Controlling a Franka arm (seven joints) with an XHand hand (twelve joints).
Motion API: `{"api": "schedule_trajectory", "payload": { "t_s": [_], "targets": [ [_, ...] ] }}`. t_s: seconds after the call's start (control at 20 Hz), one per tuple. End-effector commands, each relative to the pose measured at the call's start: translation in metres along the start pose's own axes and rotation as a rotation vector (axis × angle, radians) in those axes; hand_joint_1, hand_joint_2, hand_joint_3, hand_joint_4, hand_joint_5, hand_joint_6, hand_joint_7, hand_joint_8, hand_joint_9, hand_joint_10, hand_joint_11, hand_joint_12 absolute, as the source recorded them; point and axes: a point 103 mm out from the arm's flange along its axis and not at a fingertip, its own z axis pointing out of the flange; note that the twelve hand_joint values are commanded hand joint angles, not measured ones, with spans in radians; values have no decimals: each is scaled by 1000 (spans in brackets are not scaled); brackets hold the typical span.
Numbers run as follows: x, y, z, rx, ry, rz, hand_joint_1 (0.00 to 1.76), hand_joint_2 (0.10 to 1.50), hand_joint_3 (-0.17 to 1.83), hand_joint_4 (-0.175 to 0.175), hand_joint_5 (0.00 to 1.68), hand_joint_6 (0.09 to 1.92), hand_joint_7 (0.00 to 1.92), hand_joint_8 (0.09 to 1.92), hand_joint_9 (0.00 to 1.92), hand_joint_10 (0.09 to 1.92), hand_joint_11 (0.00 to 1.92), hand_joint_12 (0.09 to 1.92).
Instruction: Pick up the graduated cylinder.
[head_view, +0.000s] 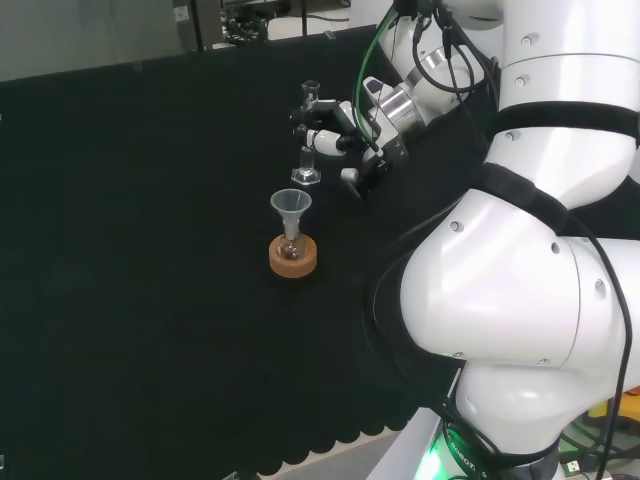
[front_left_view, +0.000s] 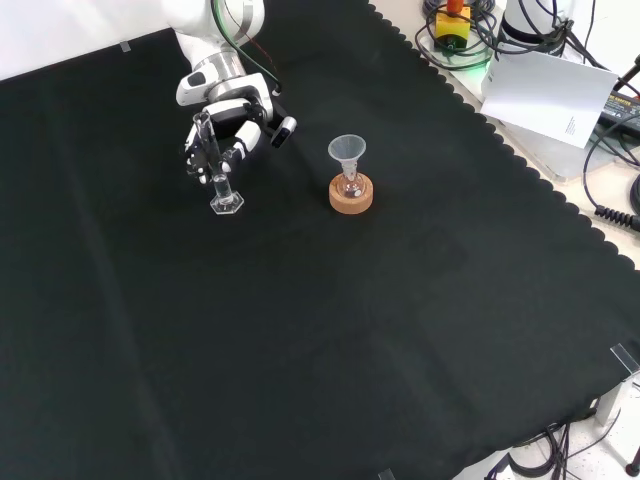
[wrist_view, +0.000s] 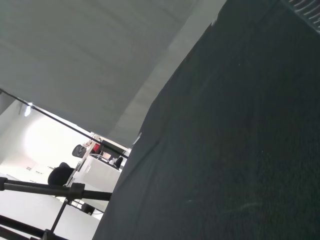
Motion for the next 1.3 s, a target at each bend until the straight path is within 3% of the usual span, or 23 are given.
{"api": "schedule_trajectory", "payload": {
  "t_s": [0.05, 0.2, 0.3, 0.5, 0.7, 0.9, 1.3],
  "targets": [
    [2, 0, -7, -10, -29, -1, 1121, 1137, -175, 11, 871, 562, 820, 579, 1115, 243, 933, 964],
    [6, -1, -9, -28, -117, 21, 1123, 1126, -60, -51, 981, 895, 1055, 519, 1257, 212, 1111, 879],
    [9, -1, -11, -11, -188, 25, 1219, 1094, -17, -135, 1025, 906, 1083, 741, 1351, 165, 1196, 807],
    [16, 1, -22, 43, -320, 14, 1171, 1079, 1, -147, 1067, 888, 1309, 422, 1468, 87, 1271, 725],
    [28, 5, -32, 98, -426, 0, 1273, 1048, 6, -174, 1106, 807, 1168, 725, 1515, 87, 1281, 695],
    [40, 4, -42, 134, -493, -13, 1283, 1046, 6, -175, 1109, 800, 1151, 761, 1526, 87, 1283, 696],
    [72, -15, -68, 168, -565, -17, 1284, 1045, 4, -175, 1113, 794, 1154, 758, 1531, 87, 1286, 698]
  ]
}}
